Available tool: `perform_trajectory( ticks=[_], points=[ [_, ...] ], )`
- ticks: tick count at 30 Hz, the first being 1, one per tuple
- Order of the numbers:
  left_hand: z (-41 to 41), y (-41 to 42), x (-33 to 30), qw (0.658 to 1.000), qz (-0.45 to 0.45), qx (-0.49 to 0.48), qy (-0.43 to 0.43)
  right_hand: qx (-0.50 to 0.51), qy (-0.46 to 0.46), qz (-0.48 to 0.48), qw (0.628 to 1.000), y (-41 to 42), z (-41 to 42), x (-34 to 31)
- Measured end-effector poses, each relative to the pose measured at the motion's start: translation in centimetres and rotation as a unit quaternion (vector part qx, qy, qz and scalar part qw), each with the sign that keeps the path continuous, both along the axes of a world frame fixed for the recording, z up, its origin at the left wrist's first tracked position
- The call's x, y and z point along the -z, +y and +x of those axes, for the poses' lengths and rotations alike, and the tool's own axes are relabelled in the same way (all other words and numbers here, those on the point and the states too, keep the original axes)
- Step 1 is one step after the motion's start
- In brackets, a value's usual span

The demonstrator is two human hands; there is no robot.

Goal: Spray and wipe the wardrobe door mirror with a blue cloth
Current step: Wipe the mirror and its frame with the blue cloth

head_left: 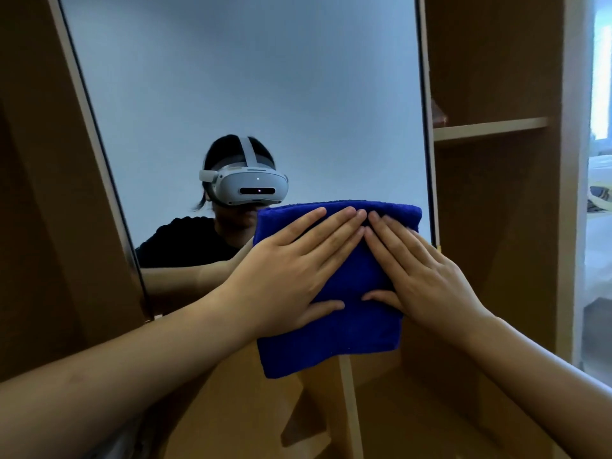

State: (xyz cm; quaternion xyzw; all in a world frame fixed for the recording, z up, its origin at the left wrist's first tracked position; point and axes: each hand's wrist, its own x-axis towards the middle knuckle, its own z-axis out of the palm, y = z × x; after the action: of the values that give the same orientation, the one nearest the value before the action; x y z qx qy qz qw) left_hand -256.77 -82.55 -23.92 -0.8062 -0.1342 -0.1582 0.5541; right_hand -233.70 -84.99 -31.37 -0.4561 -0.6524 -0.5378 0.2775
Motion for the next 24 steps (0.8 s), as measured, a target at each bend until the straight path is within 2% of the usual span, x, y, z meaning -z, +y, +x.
perform_trajectory(
  ticks=[6,18,21,24],
  points=[
    [4.4,-0.1,-0.3,1.000,-0.021,-0.009,-0.013,0.019,0.008,-0.022,1.000,0.2,4.0,-0.6],
    [8.0,-0.2,-0.9,0.997,-0.047,-0.056,-0.014,-0.034,0.012,-0.067,0.997,1.0,8.1,-1.2],
    [9.0,-0.3,-1.3,0.996,-0.059,-0.065,-0.005,-0.044,0.051,-0.107,0.992,0.4,8.3,-1.4],
    [9.8,-0.2,-2.0,0.996,-0.058,-0.072,0.017,-0.077,0.137,-0.177,0.972,-0.6,8.0,-1.3]
  ],
)
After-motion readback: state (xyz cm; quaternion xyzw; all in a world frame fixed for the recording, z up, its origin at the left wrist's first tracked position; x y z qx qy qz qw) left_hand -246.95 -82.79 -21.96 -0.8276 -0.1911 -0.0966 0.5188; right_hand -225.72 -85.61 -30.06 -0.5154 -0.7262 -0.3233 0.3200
